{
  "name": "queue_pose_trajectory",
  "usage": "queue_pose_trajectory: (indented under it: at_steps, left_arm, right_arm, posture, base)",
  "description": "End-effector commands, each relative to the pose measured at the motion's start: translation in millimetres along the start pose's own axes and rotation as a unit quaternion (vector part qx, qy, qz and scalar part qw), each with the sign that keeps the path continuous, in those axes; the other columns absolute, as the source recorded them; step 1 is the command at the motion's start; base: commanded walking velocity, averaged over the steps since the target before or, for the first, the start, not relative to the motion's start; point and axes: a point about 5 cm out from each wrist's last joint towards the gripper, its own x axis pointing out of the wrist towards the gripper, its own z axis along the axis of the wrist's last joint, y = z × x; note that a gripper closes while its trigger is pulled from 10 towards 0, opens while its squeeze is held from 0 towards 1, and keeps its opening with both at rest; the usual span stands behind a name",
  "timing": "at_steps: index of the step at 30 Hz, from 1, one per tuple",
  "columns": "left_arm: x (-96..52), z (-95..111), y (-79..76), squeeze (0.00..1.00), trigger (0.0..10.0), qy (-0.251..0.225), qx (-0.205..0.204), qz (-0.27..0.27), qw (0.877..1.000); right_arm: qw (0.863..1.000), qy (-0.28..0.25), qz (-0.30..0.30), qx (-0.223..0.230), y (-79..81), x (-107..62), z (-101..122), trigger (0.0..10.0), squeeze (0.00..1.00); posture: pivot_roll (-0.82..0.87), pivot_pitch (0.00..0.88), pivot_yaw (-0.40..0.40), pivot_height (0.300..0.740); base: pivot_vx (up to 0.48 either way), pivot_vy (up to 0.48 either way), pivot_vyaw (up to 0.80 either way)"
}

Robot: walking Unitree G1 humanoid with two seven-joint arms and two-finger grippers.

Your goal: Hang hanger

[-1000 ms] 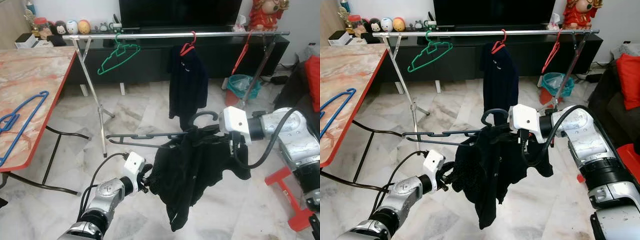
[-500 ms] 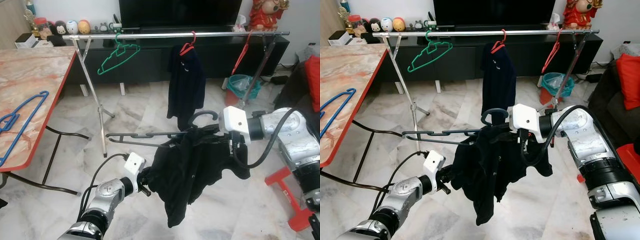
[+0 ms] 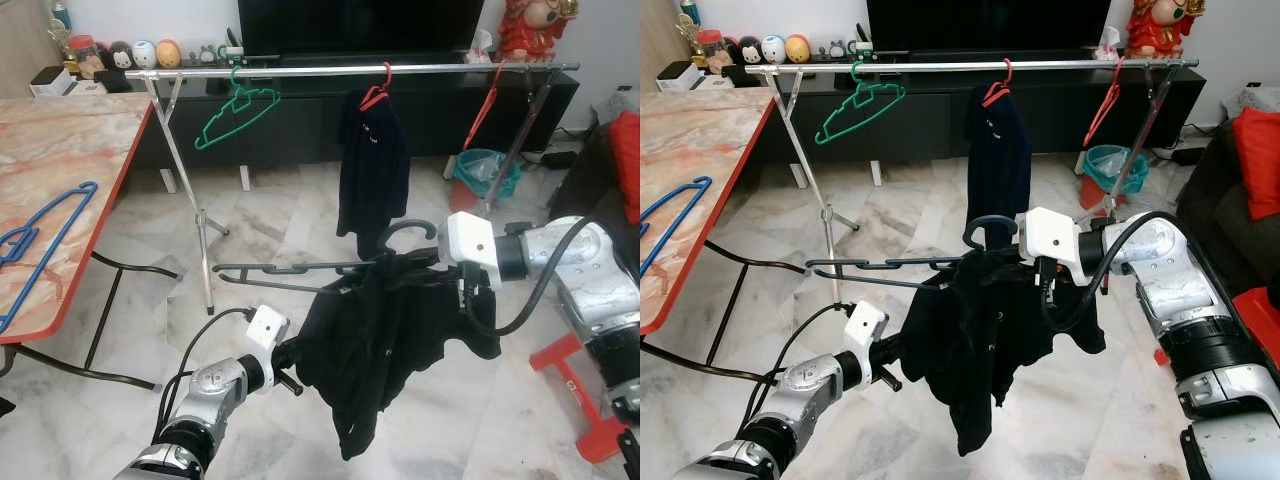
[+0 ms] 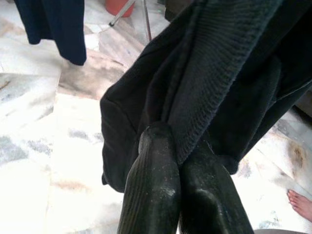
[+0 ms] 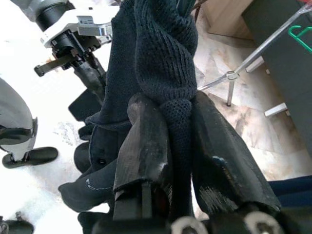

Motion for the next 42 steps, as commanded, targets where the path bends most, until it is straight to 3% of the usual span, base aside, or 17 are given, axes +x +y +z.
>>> queue_pose_trajectory:
  at_steps: [1, 4, 6, 8, 9, 11, 15, 22, 26, 34, 42]
  left_arm:
    - [-6.2, -11.2, 3.8, 0.0, 0.0, 0.021, -0.017, 0.015, 1.0]
    - [-14.4, -25.1, 10.2, 0.0, 0.0, 0.075, 0.009, 0.042, 0.996]
    - [-15.4, -27.0, 10.8, 0.0, 0.0, 0.083, 0.013, 0.045, 0.995]
    - [-25.3, -42.2, 18.6, 0.0, 0.0, 0.144, 0.027, 0.088, 0.985]
    - [-31.5, -49.4, 22.7, 0.0, 9.5, 0.166, 0.024, 0.11, 0.98]
    - [-34.5, -52.6, 25.0, 0.0, 10.0, 0.177, 0.017, 0.124, 0.976]
    - [-48.2, -63.2, 35.8, 0.0, 10.0, 0.217, 0.005, 0.179, 0.96]
    - [-53.3, -65.1, 40.2, 0.0, 10.0, 0.228, 0.003, 0.194, 0.954]
    - [-59.1, -67.3, 44.5, 0.0, 10.0, 0.241, 0.005, 0.202, 0.949]
    - [-59.8, -68.8, 44.1, 0.0, 10.0, 0.248, 0.008, 0.202, 0.948]
    - [-58.1, -67.4, 43.5, 0.0, 10.0, 0.248, 0.011, 0.195, 0.949]
  right_arm:
    - [0.999, -0.009, -0.028, -0.014, -5.3, -10.8, 4.7, 10.0, 0.0]
    - [0.999, -0.005, -0.042, -0.01, -1.7, -15.1, -0.8, 10.0, 0.0]
    - [0.999, -0.004, -0.044, -0.009, -1.4, -15.5, -1.4, 10.0, 0.0]
    - [0.999, -0.001, -0.042, 0.001, 6.4, -19.4, -7.8, 10.0, 0.0]
    - [0.999, -0.002, -0.031, 0.011, 14.1, -21.7, -11.4, 10.0, 0.0]
    - [1.0, -0.004, -0.027, 0.015, 17.4, -23.0, -12.6, 10.0, 0.0]
    - [0.999, -0.006, 0.0, 0.033, 34.1, -30.1, -17.7, 10.0, 0.0]
    - [0.999, 0.011, 0.015, 0.041, 45.3, -33.7, -23.5, 10.0, 0.0]
    - [0.994, 0.087, 0.055, 0.034, 64.8, -39.9, -39.1, 10.0, 0.0]
    - [0.987, 0.109, 0.109, 0.051, 84.0, -42.6, -44.3, 10.0, 0.0]
    - [0.973, 0.203, 0.112, 0.01, 87.9, -43.1, -62.7, 10.0, 0.0]
  posture:
    - [-0.08, 0.011, -0.011, 0.74]
    - [-0.08, 0.012, -0.012, 0.74]
    - [-0.08, 0.012, -0.012, 0.74]
    - [-0.08, 0.014, -0.011, 0.74]
    - [-0.08, 0.014, -0.011, 0.74]
    - [-0.08, 0.014, -0.011, 0.74]
    - [-0.08, 0.014, -0.008, 0.74]
    - [-0.08, 0.013, -0.006, 0.74]
    - [-0.08, 0.011, -0.003, 0.74]
    - [-0.08, 0.005, 0.001, 0.74]
    - [-0.08, 0.0, 0.003, 0.74]
  base:
    - [0.0, 0.0, 0.0]
    - [0.0, 0.0, 0.0]
    - [0.0, 0.0, 0.0]
    - [0.0, 0.0, 0.0]
    - [0.0, 0.0, 0.0]
    - [0.0, 0.0, 0.0]
    - [0.0, 0.0, 0.0]
    - [0.0, 0.0, 0.0]
    - [0.0, 0.0, 0.0]
    - [0.0, 0.0, 0.0]
    - [0.0, 0.0, 0.0]
